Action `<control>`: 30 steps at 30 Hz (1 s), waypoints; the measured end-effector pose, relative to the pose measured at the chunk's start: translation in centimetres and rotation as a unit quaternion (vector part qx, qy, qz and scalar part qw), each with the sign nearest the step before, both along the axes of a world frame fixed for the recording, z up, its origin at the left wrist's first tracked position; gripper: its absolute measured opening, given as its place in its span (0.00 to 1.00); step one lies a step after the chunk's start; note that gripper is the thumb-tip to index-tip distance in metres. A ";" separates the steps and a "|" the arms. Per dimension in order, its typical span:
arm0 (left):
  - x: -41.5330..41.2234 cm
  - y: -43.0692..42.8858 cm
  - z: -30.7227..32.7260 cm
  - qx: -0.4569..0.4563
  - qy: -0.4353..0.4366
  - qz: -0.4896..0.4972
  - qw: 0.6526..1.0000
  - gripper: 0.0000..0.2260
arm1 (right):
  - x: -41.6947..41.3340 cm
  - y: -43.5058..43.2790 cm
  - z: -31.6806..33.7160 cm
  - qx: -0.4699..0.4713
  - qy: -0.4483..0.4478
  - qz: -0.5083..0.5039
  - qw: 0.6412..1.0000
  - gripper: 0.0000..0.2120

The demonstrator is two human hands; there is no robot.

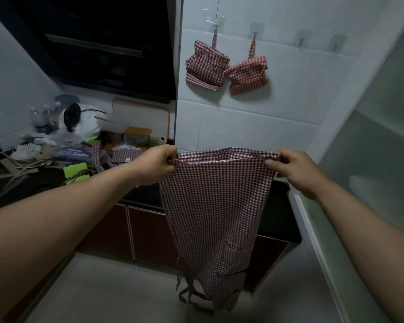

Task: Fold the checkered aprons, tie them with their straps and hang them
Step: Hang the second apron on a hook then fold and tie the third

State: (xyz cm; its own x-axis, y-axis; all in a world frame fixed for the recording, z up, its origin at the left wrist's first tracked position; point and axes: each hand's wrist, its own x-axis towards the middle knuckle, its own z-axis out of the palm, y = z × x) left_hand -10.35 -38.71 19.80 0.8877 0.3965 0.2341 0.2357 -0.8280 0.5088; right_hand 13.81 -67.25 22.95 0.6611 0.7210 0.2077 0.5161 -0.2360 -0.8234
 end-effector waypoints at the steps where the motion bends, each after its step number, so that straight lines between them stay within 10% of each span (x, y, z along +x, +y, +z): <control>1: 0.0 0.0 0.1 -0.002 -0.006 -0.002 1.000 0.10 | 0.1 0.1 -0.2 0.013 0.030 0.000 0.999 0.05; 30: 0.2 -0.2 1.6 0.014 0.049 0.011 0.999 0.17 | 2.8 -1.3 -0.8 0.063 -0.008 -0.047 0.997 0.11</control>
